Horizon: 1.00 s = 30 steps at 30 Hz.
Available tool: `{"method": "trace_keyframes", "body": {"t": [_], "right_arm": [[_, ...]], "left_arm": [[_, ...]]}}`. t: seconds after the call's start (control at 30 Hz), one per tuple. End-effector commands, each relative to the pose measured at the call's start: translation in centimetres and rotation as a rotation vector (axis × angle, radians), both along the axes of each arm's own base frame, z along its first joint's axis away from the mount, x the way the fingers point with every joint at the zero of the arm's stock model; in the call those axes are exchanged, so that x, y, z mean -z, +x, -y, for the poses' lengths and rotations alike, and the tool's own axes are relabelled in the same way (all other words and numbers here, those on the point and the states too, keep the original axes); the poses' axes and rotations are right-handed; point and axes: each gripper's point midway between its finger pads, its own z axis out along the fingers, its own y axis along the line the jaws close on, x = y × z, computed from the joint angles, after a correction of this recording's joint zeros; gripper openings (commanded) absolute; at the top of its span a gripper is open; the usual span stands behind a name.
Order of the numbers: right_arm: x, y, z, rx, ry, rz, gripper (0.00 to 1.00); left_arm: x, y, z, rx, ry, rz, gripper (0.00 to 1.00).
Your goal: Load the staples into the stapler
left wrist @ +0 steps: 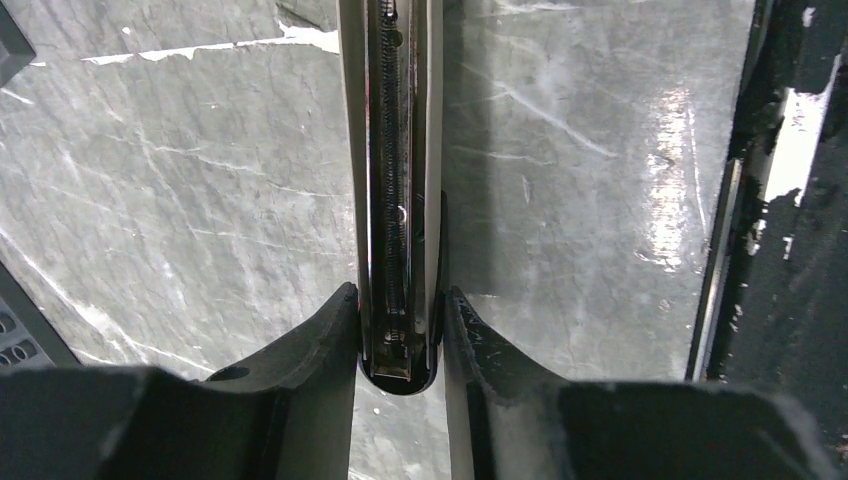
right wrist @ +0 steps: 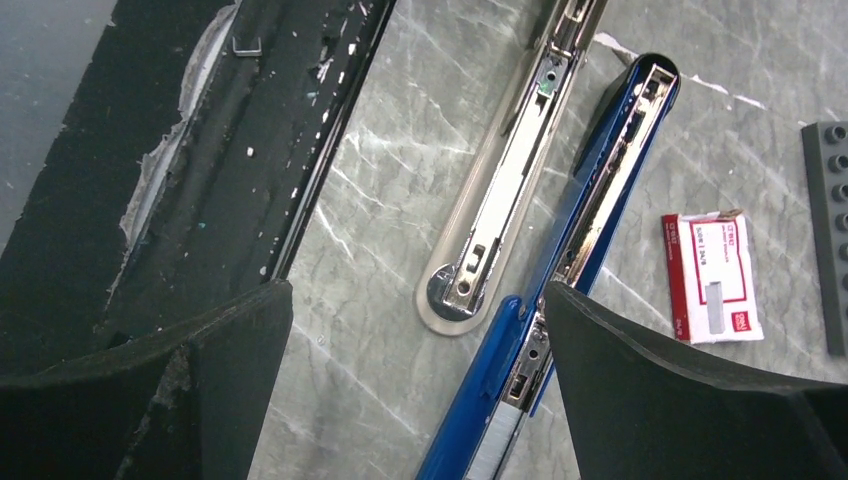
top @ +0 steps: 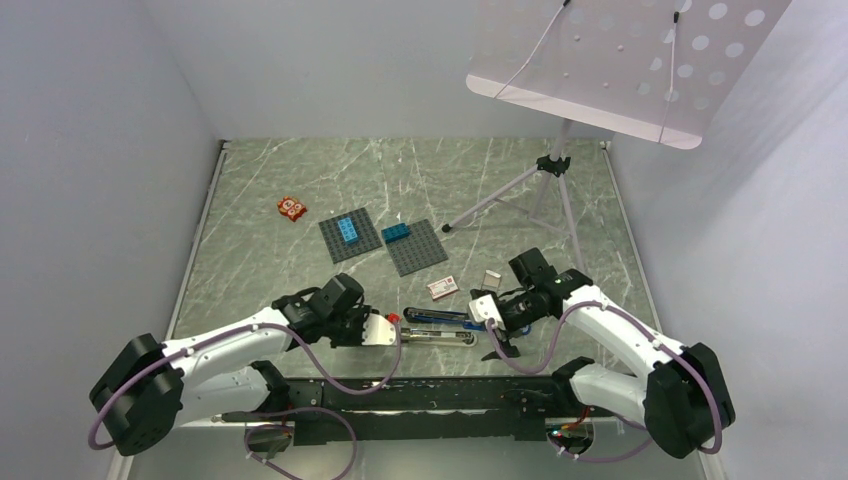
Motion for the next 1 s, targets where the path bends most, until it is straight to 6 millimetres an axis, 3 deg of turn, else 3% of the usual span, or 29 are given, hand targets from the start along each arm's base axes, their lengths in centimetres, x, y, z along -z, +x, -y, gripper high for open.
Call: {"method": "trace_keyframes", "body": {"t": [0.0,0.27,0.43,0.97], "right_arm": [[-0.1,1.6,-0.5,0.052,0.02,0.058,0.98],[1.1,2.3,-0.7,0.073,-0.046,0.045,0.8],[1.8,2.4,-1.1,0.073,-0.093,0.026,0.64],[3.4,2.6,-0.6,0.116,-0.179,0.017,0.54]], "left_arm": [[-2.2,0.2,1.0,-0.019,-0.04,0.005,0.03],[-3.8,0.5,2.0,-0.023,-0.077,0.012,0.03],[-4.7,0.5,2.3,-0.022,-0.111,0.042,0.02],[-5.2,-0.1,2.3,0.013,-0.117,0.091,0.01]]}}
